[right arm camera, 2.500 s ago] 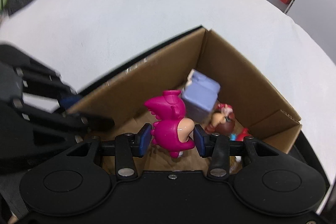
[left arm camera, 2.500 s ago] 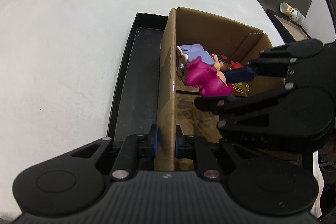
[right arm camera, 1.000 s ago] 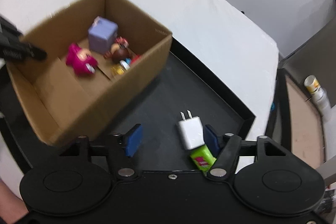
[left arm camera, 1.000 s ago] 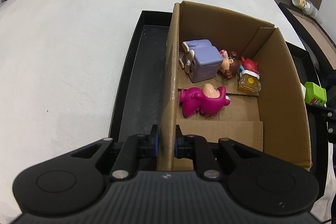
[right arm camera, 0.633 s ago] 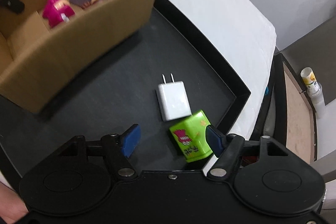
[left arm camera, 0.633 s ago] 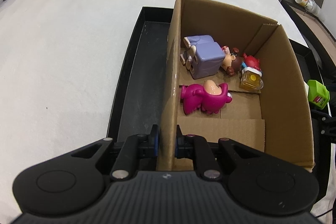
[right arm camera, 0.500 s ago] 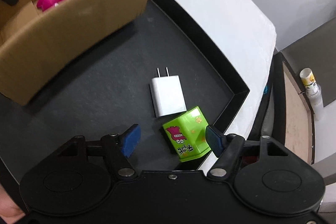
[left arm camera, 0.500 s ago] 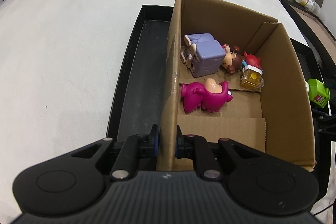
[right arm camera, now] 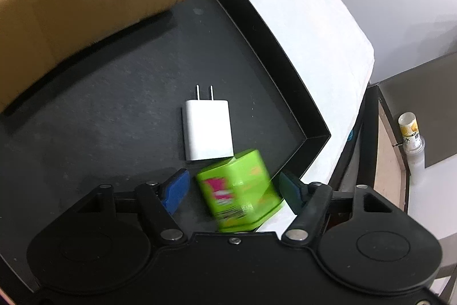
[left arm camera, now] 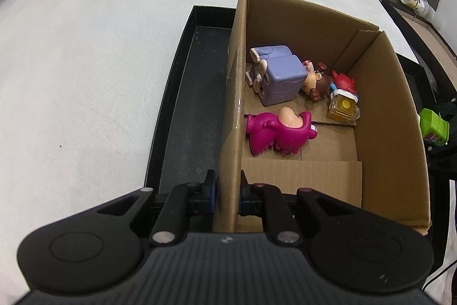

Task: Organize rigid objects
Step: 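Move the right tool to the green hexagonal container and grasp it, then carry the green container into the box and open the right tool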

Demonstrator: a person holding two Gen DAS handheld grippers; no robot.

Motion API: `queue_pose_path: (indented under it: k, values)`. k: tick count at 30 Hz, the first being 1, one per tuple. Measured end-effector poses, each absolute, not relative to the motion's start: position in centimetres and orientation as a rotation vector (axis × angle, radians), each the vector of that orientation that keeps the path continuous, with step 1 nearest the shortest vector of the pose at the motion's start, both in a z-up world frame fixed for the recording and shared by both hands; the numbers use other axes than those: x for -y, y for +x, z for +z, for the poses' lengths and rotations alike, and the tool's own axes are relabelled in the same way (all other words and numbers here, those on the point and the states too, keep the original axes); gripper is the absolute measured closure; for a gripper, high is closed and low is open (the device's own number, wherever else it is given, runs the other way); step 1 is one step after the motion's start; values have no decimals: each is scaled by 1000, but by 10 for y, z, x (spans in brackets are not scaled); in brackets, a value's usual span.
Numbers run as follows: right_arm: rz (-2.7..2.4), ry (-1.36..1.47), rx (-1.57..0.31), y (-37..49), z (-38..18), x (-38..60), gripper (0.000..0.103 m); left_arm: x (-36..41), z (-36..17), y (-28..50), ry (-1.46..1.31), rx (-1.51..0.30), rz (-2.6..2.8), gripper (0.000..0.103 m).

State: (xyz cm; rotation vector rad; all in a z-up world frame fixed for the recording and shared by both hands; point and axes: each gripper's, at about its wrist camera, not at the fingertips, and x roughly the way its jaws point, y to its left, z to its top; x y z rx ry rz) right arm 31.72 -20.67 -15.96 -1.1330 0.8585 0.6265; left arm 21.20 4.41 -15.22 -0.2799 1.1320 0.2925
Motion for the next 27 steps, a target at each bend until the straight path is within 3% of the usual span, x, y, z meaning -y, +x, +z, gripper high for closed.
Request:
queue_pose_path:
  k: [2,8,27]
  values:
    - [629,-1157,-877,323,-167,206,51,-44,-152,213,-276,-1137,290,91]
    - [595,-1207,-887,334,-160,191,52,-44,-153,216,-273,-1149,286,91]
    - [695,-975,-859,320,-73,143,52,-49,-152,220,-278,-1146,290,91]
